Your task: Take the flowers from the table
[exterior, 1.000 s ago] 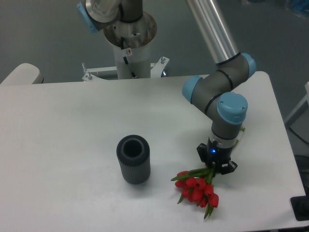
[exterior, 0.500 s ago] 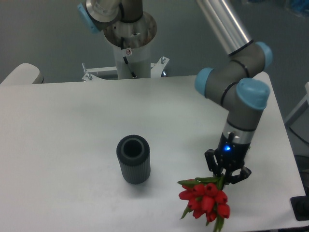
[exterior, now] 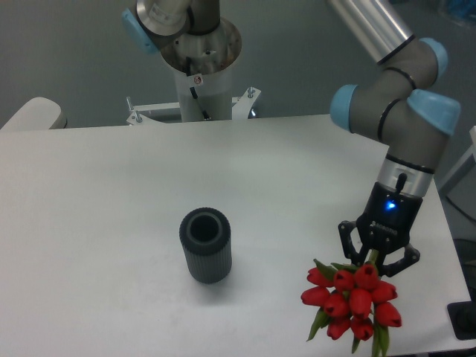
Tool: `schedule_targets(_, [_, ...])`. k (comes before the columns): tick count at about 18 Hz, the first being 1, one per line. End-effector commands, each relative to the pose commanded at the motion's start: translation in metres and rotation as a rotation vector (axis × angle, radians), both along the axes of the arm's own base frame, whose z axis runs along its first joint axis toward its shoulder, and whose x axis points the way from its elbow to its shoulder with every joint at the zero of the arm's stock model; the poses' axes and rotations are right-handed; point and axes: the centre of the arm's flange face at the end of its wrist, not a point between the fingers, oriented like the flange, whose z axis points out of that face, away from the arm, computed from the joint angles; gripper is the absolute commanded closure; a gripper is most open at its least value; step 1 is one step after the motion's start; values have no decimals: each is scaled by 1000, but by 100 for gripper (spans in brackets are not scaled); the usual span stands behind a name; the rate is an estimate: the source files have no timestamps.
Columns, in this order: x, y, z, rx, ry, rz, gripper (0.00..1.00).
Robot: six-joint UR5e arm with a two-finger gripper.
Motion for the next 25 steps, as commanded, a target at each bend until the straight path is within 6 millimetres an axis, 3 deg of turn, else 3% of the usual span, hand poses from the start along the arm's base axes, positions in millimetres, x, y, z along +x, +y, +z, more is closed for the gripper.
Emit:
schedule_targets(8, [8,0,18,19,-32,28,90])
schedule_targets(25, [23,7,33,51,-56,19,90])
